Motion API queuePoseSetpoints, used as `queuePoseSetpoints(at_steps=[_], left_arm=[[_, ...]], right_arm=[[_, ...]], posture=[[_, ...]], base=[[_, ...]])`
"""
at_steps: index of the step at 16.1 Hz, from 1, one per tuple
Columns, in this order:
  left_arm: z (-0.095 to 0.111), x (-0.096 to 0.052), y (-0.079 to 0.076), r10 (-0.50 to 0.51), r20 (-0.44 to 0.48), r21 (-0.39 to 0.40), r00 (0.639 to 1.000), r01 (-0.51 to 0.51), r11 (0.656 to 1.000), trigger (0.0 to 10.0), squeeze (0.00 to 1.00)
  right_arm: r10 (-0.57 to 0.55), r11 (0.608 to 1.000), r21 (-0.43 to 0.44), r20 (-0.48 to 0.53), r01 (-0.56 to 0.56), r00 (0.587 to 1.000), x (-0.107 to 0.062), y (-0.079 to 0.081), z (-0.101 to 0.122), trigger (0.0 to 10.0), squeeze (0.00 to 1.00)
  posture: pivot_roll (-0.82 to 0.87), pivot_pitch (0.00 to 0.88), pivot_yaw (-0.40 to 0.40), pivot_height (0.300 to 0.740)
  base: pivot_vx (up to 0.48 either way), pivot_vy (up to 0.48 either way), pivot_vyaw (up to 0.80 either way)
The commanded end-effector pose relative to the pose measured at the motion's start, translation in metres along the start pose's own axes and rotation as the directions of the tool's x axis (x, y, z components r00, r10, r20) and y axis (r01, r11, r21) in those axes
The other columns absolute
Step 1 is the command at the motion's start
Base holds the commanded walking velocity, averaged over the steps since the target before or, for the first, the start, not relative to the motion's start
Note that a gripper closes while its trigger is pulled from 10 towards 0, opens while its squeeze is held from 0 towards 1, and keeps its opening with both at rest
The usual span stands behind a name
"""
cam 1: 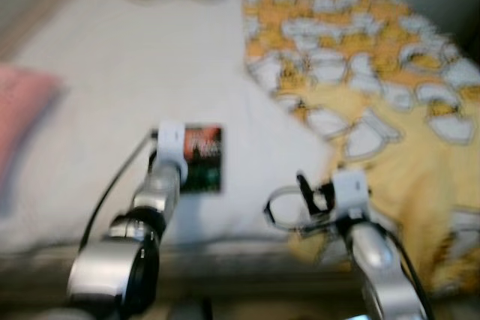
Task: Clean up the room
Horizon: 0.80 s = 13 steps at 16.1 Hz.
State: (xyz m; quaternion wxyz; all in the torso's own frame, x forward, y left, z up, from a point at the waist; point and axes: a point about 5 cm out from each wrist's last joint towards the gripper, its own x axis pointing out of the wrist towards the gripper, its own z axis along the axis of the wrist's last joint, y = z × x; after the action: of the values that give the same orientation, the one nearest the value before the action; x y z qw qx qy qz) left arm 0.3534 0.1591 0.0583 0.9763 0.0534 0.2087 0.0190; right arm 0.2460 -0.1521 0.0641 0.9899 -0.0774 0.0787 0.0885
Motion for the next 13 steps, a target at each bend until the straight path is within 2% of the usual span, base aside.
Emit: queuePoseSetpoints(at_steps=[1, 3, 4, 6, 8, 9, 12, 13], left_arm=[[0.012, 0.002, -0.001, 0.01, 0.022, -0.006, 1.0, -0.01, 1.0, 10.0, 0.0], [0.02, 0.003, 0.009, 0.093, 0.071, 0.004, 0.993, -0.094, 0.996, 10.0, 0.0], [0.024, 0.003, 0.014, 0.12, 0.096, -0.019, 0.988, -0.118, 0.993, 10.0, 0.0], [0.026, 0.002, 0.013, 0.098, 0.111, -0.088, 0.989, -0.089, 0.992, 10.0, 0.0], [0.027, 0.002, 0.012, 0.089, 0.121, -0.079, 0.989, -0.08, 0.994, 10.0, 0.0], [0.021, 0.002, 0.013, 0.11, 0.111, -0.013, 0.988, -0.109, 0.994, 10.0, 0.0], [0.014, 0.0, 0.015, 0.14, 0.123, 0.073, 0.982, -0.15, 0.986, 10.0, 0.0], [0.01, -0.001, 0.015, 0.143, 0.113, 0.058, 0.983, -0.15, 0.987, 10.0, 0.0]], right_arm=[[-0.005, 1.0, -0.005, 0.002, 0.005, 1.0, -0.002, -0.002, 0.003, 10.0, 0.0], [-0.013, 1.0, -0.006, -0.006, 0.013, 1.0, -0.005, -0.005, 0.002, 10.0, 0.0], [-0.018, 1.0, -0.006, -0.012, 0.018, 1.0, -0.007, -0.006, 0.001, 10.0, 0.0], [-0.02, 1.0, -0.008, -0.023, 0.02, 1.0, -0.014, -0.006, 0.0, 10.0, 0.0], [-0.022, 1.0, -0.008, -0.028, 0.021, 0.999, -0.017, -0.006, -0.001, 10.0, 0.0], [-0.019, 1.0, -0.012, -0.047, 0.019, 0.999, -0.025, -0.006, -0.003, 10.0, 0.0], [-0.01, 1.0, -0.025, -0.067, 0.008, 0.998, -0.038, -0.008, -0.004, 10.0, 0.0], [-0.008, 0.999, -0.033, -0.076, 0.005, 0.997, -0.044, -0.009, -0.003, 10.0, 0.0]], posture=[[-0.17, 0.125, -0.035, 0.74], [-0.18, 0.132, -0.033, 0.74], [-0.19, 0.141, -0.033, 0.74], [-0.2, 0.16, -0.035, 0.74], [-0.21, 0.165, -0.037, 0.74], [-0.22, 0.194, -0.051, 0.74], [-0.25, 0.233, -0.072, 0.74], [-0.27, 0.249, -0.081, 0.74]], base=[[0.0, 0.0, 0.0], [0.0, 0.0, 0.0], [0.0, 0.0, 0.0], [0.0, 0.0, 0.0], [0.0, 0.0, 0.0], [0.0, 0.0, 0.0], [0.0, 0.0, 0.0], [0.0, 0.0, 0.0]])
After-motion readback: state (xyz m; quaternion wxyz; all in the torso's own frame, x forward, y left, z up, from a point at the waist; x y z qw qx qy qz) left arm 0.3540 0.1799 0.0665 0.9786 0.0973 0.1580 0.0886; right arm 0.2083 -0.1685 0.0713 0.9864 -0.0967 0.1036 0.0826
